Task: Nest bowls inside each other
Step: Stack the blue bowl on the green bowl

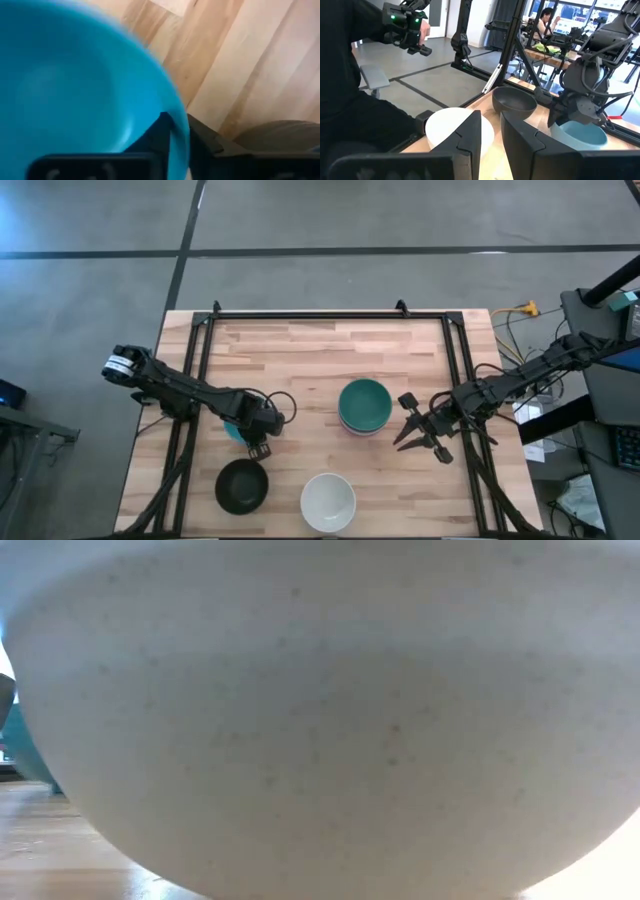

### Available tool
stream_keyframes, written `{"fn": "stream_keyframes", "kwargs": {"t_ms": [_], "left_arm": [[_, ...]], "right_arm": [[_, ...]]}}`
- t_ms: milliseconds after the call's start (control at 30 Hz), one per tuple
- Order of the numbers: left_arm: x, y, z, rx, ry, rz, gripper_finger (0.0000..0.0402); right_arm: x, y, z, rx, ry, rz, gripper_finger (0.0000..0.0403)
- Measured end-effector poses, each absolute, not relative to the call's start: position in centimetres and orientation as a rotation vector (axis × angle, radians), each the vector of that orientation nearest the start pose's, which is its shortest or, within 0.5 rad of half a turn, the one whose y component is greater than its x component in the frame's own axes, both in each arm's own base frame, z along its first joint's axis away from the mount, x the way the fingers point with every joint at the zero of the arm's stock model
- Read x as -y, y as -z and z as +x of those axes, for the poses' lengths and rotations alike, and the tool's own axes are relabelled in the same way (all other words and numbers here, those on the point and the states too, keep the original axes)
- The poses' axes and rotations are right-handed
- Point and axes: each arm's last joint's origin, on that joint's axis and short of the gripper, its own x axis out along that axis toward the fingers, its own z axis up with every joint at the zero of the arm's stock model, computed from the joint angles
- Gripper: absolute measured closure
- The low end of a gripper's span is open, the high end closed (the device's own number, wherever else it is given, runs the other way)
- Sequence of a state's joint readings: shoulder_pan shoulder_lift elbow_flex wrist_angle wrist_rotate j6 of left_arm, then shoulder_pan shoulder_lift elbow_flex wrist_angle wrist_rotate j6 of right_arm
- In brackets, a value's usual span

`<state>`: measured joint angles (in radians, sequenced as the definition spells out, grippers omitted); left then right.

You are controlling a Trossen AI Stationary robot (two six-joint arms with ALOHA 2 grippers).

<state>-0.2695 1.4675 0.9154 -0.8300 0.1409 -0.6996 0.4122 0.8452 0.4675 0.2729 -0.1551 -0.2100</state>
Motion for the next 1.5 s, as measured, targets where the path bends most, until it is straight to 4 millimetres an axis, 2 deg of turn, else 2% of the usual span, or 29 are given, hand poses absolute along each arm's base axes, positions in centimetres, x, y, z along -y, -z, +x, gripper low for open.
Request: {"fn": "stream_keyframes", "kwargs": {"t_ms": [67, 133, 300, 400, 600, 700, 867, 933, 1133, 1333, 1500], "left_arm": [[7.0, -19.6, 24.1, -1.436, -0.159, -0.473, 0.0389], [7.0, -19.8, 24.0, -1.449, -0.156, -0.449, 0.0387], [7.0, -21.3, 24.3, -1.436, -0.149, -0.277, 0.0397], [7.2, -22.9, 24.9, -1.368, -0.116, -0.119, 0.04], [8.2, -26.0, 26.0, -1.187, -0.081, 0.329, 0.04], [8.3, -27.3, 26.7, -1.074, -0.174, 0.56, 0.04], [8.1, -29.1, 28.4, -0.797, -0.57, 0.843, 0.04], [8.0, -29.7, 29.2, -0.74, -0.632, 0.922, 0.04], [8.0, -31.8, 32.0, -0.563, -0.553, 1.093, 0.0401], [7.4, -31.3, 34.3, -0.487, -0.233, 1.404, 0.0401], [5.8, -31.3, 35.4, -0.583, -0.011, 1.354, 0.0401]], "right_arm": [[-8.0, -25.6, 17.3, -0.046, -0.576, -0.217, 0.0335], [-8.0, -25.6, 17.3, -0.045, -0.576, -0.218, 0.0335], [-8.0, -25.6, 17.3, -0.045, -0.576, -0.218, 0.0335], [-8.0, -25.6, 17.3, -0.046, -0.576, -0.218, 0.0335], [-8.0, -25.6, 17.3, -0.05, -0.576, -0.218, 0.0335], [-8.0, -25.6, 17.3, -0.053, -0.577, -0.218, 0.0335], [-8.0, -25.6, 17.3, -0.053, -0.577, -0.219, 0.0335], [-8.0, -25.6, 17.3, -0.053, -0.577, -0.219, 0.0335], [-8.0, -25.6, 17.2, -0.048, -0.574, -0.219, 0.0335], [-7.4, -25.9, 16.6, -0.071, -0.473, -0.216, 0.0335], [-6.5, -25.9, 15.5, -0.135, -0.335, -0.175, 0.0335]]}}
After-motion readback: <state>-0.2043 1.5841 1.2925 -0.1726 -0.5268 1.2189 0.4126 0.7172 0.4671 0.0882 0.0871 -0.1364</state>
